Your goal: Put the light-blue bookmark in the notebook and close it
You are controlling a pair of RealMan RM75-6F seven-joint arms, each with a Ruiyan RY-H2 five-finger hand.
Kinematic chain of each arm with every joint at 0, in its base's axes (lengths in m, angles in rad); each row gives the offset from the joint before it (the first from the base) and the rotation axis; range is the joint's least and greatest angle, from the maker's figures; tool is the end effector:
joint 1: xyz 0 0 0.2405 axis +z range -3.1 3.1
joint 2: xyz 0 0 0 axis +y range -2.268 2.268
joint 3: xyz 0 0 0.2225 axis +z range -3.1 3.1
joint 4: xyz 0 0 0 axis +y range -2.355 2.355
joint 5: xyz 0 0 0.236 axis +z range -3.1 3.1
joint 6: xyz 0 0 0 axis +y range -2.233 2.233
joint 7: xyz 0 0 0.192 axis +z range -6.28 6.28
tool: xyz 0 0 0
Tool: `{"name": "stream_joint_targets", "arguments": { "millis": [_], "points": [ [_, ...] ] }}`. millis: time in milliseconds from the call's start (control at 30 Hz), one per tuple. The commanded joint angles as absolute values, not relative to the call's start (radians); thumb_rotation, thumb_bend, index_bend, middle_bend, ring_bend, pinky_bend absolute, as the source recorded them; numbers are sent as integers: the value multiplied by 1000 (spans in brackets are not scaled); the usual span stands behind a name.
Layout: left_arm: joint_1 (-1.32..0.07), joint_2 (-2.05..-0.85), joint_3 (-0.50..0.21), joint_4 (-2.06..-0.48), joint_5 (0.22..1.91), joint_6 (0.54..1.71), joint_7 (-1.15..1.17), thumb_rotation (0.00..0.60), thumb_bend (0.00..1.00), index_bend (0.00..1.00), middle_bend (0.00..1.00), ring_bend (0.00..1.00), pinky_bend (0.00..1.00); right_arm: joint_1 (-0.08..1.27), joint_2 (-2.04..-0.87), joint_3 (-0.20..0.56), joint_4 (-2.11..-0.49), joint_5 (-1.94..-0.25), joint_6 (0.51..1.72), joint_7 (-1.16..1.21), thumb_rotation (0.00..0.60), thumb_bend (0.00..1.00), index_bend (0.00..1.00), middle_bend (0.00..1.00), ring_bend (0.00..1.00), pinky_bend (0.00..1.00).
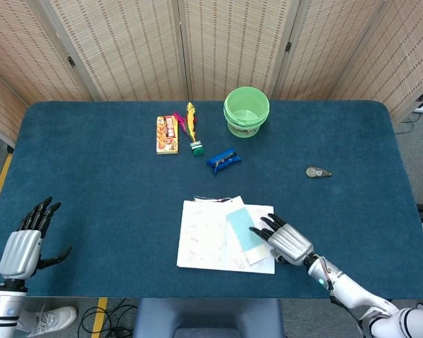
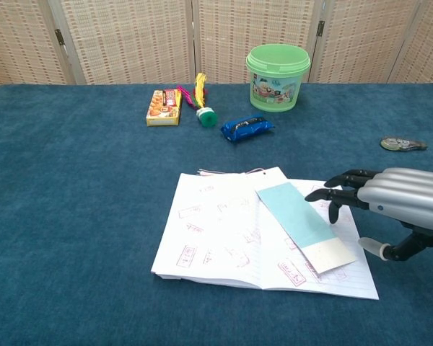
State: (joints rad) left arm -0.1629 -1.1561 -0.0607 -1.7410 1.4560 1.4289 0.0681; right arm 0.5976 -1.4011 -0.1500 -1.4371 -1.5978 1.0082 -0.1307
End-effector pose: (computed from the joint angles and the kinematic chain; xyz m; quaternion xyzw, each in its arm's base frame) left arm -0.2467 0.2477 0.0910 -0.5946 -0.4171 -0.4182 0.5456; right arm -0.2022 -0.2711 -0.0664 0.8554 -0.2926 0.2823 0.3210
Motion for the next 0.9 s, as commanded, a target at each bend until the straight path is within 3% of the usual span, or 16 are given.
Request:
{"name": "stream_joint_targets", "arguments": {
  "millis": [33, 900],
  "points": [
    [-162, -1156, -61, -1739, 1455, 1429, 67, 600, 257, 105, 32, 41, 158, 596, -1404, -149, -1437, -1603, 1003, -134, 600, 452, 0, 305, 0, 0],
    [-157, -1162, -59, -1720, 1452, 1427, 49, 600, 257, 104, 32, 41, 158, 602, -1432, -143, -1499, -1678, 978, -176, 600, 465, 0, 305, 0, 0]
  ]
}}
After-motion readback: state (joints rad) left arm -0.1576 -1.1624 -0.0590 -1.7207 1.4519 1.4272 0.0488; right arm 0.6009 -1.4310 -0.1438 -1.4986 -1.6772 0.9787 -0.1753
